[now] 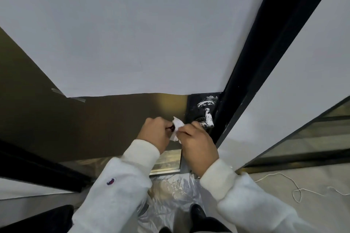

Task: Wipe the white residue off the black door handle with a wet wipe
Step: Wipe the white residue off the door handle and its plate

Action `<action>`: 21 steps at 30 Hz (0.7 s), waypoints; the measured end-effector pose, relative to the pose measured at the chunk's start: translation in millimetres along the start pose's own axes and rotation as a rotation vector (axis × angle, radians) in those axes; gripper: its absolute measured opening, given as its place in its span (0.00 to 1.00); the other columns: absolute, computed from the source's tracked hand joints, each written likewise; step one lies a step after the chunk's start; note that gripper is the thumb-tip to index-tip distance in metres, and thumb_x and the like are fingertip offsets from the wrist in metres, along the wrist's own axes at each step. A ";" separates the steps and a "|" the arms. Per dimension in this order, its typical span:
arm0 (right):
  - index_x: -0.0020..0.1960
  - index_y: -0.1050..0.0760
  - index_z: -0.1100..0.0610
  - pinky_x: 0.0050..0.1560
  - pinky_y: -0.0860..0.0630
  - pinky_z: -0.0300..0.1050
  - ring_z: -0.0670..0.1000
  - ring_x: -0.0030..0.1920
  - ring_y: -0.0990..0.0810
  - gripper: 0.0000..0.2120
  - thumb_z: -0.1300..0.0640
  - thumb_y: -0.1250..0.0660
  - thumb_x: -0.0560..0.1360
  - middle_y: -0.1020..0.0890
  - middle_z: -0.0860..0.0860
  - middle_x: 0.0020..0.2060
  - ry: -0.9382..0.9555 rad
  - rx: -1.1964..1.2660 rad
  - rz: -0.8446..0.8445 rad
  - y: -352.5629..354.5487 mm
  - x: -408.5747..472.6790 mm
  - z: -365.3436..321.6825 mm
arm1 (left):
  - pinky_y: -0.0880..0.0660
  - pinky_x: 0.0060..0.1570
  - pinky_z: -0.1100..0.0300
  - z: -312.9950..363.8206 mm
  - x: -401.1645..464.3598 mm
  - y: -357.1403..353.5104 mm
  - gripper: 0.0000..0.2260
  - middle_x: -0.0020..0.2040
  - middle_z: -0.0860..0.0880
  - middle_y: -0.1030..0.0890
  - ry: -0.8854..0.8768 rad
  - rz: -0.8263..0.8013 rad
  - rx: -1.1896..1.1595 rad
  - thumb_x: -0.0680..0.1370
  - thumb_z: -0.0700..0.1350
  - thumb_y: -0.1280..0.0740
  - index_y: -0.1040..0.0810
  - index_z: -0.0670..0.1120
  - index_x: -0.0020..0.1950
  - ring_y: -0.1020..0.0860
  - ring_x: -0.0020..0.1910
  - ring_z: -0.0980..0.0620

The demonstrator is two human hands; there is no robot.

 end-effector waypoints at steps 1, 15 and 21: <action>0.43 0.17 0.61 0.41 0.22 0.48 0.57 0.43 0.23 0.09 0.71 0.30 0.65 0.18 0.53 0.43 -0.035 0.066 0.026 1.6 -9.2 3.8 | 0.31 0.46 0.57 5.0 0.5 0.2 0.12 0.46 0.45 0.21 0.001 -0.032 0.072 0.76 0.40 0.39 0.18 0.53 0.47 0.27 0.51 0.39; 0.36 0.19 0.58 0.46 0.20 0.45 0.52 0.38 0.22 0.09 0.70 0.24 0.69 0.22 0.56 0.33 -1.279 1.524 0.293 -63.2 -81.0 69.4 | 0.25 0.55 0.49 17.7 17.6 -37.4 0.15 0.58 0.40 0.26 0.028 -0.331 0.387 0.75 0.35 0.36 0.23 0.43 0.61 0.24 0.56 0.37; 0.40 0.16 0.57 0.59 0.24 0.51 0.53 0.41 0.21 0.21 0.55 0.14 0.50 0.22 0.57 0.36 -1.268 1.648 0.346 -63.7 -72.2 72.4 | 0.26 0.53 0.51 11.6 14.5 -39.9 0.16 0.56 0.40 0.27 0.035 -0.293 0.356 0.75 0.33 0.38 0.23 0.44 0.60 0.25 0.55 0.38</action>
Point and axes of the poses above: each hand's wrist, its own x-axis towards the middle knuckle, its own y-axis out of the back of the hand, z = x × y, the point moved 8 cm from there along x, towards the middle knuckle
